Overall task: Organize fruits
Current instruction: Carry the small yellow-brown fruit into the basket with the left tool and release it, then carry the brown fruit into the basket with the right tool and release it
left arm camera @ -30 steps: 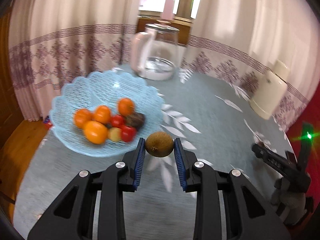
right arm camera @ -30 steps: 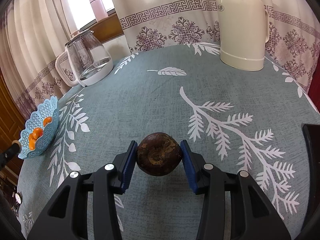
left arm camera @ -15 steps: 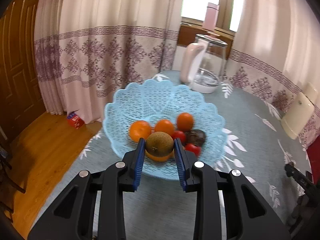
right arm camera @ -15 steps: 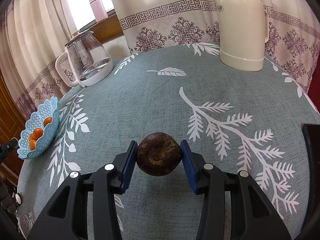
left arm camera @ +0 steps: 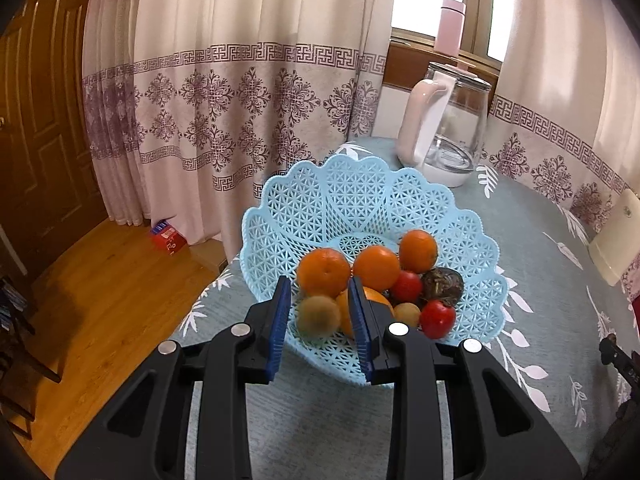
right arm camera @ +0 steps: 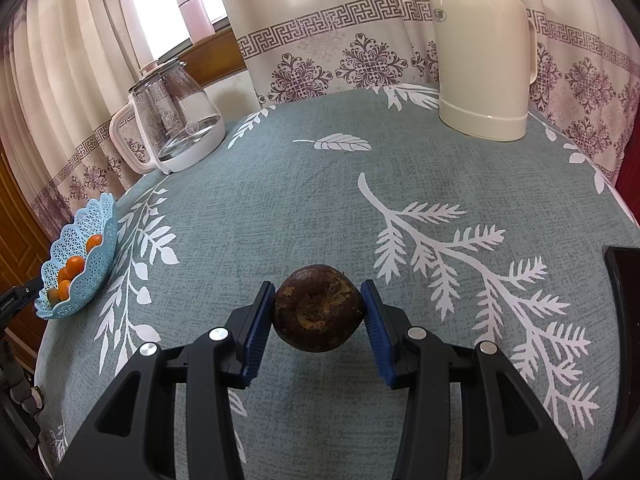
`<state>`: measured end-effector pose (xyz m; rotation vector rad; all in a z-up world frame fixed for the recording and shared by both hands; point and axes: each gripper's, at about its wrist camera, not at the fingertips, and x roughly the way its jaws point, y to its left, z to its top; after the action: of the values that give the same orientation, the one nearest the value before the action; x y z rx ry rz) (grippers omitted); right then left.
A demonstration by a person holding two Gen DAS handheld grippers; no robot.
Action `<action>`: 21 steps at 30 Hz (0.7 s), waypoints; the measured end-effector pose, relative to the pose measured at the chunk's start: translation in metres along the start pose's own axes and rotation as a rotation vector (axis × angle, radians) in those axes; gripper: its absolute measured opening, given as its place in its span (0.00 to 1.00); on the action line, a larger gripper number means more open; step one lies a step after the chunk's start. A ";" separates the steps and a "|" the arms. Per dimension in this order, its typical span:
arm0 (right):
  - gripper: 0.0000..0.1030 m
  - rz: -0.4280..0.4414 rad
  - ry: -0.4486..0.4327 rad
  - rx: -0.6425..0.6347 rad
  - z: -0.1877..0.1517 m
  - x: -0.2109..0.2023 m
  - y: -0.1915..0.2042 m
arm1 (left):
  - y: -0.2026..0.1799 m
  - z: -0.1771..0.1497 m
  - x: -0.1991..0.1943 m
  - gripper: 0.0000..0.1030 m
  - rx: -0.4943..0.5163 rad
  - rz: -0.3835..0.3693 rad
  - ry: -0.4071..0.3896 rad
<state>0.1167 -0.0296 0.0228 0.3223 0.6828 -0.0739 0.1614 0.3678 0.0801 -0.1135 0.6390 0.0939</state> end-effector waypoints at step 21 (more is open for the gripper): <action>0.43 0.039 0.001 -0.042 0.001 -0.003 0.022 | 0.019 -0.012 -0.037 0.47 -0.010 0.035 -0.065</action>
<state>0.1189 -0.0095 0.0317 0.2950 0.6784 -0.0225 0.1221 0.3826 0.0911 -0.1083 0.5760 0.1340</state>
